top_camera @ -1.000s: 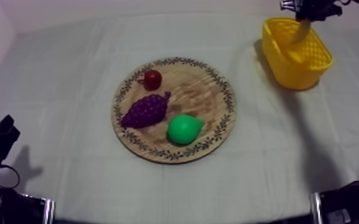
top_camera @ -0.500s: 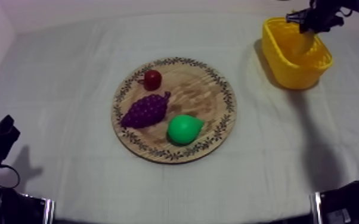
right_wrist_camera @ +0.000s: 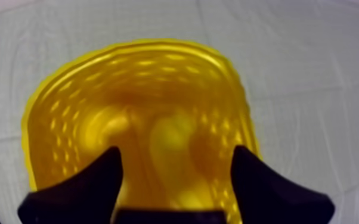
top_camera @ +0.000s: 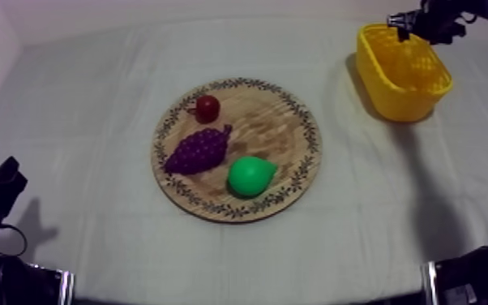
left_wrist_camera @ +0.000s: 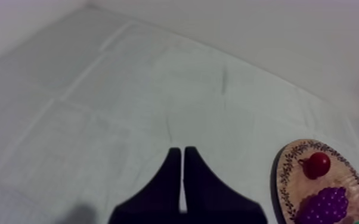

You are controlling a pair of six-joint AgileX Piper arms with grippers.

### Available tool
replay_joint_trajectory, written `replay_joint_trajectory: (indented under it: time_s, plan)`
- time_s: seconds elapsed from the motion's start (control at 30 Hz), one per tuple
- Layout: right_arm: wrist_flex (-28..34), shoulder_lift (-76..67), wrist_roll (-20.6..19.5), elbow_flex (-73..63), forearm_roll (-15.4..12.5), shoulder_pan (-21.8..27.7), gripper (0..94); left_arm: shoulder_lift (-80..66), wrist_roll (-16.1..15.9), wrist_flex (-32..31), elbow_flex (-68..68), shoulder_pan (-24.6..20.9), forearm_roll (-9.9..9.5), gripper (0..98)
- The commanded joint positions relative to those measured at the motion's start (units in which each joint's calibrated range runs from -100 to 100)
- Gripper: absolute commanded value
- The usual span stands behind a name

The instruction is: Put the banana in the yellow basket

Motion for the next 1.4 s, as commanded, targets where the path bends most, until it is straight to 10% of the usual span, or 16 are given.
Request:
replay_joint_trajectory:
  time_s: [0.0, 0.2, 0.53, 1.13, 1.37]
  plan:
    - [-2.73, -3.51, -1.54, 4.01, 0.72, 0.41, 40.0, -0.05, 0.00, -0.01, -0.01, 0.02, 0.03, 0.1]
    - [-15.64, -16.70, -7.86, 18.79, 3.76, 2.28, 10.8, -0.05, -0.01, -0.01, -0.01, 0.02, 0.03, 0.1]
    - [-28.75, -45.05, -10.04, 43.83, 1.40, 4.87, 3.8, -0.05, 0.02, -0.01, -0.01, 0.02, 0.03, 0.1]
    - [-29.78, -95.39, 12.08, 85.04, -21.07, 1.40, 3.1, -0.05, 0.00, -0.01, -0.01, 0.02, 0.03, 0.1]
    - [-15.79, -107.15, 18.66, 86.59, -28.31, -0.74, 1.0, -0.05, 0.00, -0.01, -0.01, 0.02, 0.03, 0.1]
